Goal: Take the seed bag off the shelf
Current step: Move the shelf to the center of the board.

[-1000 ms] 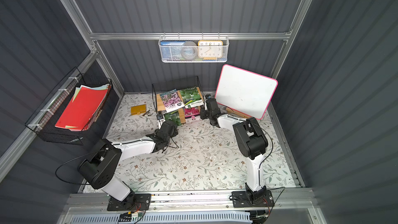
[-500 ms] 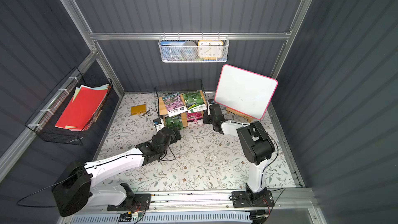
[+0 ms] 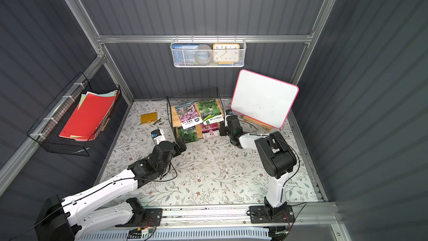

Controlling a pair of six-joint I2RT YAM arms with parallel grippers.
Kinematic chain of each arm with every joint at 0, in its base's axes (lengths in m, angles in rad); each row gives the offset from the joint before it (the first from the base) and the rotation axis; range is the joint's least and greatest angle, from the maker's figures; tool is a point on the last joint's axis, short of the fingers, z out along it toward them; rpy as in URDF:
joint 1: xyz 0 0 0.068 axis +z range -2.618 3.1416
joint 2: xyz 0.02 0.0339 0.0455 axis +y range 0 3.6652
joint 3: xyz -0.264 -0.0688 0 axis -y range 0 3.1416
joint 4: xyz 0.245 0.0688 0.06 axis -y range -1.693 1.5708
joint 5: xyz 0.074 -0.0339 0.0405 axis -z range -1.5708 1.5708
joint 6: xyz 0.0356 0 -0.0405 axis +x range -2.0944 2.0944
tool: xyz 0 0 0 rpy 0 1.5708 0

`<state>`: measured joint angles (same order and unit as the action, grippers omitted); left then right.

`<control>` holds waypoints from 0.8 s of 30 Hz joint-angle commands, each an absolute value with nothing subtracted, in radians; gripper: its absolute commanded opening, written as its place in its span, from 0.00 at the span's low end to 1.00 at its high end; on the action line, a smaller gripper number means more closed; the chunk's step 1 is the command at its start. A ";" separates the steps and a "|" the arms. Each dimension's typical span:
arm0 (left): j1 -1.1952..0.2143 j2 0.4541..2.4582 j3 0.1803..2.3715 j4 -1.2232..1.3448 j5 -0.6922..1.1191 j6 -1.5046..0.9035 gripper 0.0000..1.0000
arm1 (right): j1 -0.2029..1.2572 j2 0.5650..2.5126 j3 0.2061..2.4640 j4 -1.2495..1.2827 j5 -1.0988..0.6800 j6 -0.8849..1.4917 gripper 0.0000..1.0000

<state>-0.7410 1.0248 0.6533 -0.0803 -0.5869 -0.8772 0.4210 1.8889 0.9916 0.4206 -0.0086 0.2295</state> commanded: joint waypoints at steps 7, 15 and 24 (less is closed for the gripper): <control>-0.743 0.980 0.847 -0.247 -0.718 -0.834 1.00 | 0.445 1.892 0.953 0.264 0.044 0.535 0.00; -0.744 0.974 0.899 -0.292 -0.786 -0.809 1.00 | 0.489 1.916 0.979 0.272 0.052 0.595 0.00; -0.743 0.940 0.894 -0.324 -0.817 -0.820 1.00 | 0.547 1.905 1.033 0.245 0.076 0.582 0.00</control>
